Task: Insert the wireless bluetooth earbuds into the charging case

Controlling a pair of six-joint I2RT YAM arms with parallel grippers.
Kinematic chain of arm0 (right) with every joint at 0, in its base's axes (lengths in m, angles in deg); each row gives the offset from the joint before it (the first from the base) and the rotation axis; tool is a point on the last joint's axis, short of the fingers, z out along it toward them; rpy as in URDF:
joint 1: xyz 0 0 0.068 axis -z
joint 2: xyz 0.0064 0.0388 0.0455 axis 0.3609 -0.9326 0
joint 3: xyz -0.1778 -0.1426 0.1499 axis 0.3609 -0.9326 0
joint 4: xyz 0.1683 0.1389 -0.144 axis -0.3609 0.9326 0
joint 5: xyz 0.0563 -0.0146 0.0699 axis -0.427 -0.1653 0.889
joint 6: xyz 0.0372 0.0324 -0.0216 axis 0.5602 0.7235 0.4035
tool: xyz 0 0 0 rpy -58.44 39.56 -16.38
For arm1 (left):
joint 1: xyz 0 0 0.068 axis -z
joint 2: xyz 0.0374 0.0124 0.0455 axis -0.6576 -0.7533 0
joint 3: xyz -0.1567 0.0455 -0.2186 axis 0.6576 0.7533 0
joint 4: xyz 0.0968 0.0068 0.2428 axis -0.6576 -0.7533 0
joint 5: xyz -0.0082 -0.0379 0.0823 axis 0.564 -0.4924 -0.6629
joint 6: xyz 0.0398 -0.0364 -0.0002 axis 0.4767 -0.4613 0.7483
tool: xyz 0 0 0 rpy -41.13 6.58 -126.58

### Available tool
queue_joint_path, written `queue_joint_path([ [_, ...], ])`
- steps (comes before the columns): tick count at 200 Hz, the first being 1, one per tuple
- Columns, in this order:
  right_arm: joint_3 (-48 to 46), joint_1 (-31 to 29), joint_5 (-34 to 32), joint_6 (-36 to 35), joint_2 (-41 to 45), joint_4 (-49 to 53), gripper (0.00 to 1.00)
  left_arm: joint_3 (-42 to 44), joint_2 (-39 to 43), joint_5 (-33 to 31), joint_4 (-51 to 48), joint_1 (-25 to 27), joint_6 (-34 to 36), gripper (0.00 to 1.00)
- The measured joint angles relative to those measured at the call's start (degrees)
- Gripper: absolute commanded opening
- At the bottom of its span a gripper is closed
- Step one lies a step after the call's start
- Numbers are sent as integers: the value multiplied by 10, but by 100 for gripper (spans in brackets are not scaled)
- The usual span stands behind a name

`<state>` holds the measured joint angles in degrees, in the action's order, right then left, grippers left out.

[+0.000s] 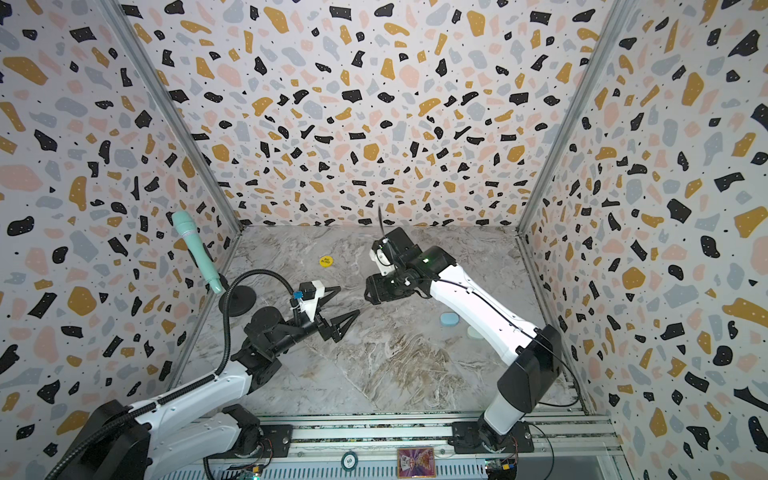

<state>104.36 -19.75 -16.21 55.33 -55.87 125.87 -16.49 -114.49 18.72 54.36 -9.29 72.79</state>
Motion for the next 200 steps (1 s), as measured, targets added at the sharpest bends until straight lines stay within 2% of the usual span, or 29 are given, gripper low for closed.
queue_joint_path([
  [44,-204,52,-46,2,51,-90,47,18,51,-106,-101,1,-31,100],
  [82,-351,77,-81,10,47,-166,47,27,52,-151,-146,1,-51,100],
  [140,-425,77,-110,26,38,-256,48,24,32,-170,-158,1,-57,100],
  [200,-460,77,-128,36,29,-302,53,-5,-9,-170,-166,1,-53,100],
])
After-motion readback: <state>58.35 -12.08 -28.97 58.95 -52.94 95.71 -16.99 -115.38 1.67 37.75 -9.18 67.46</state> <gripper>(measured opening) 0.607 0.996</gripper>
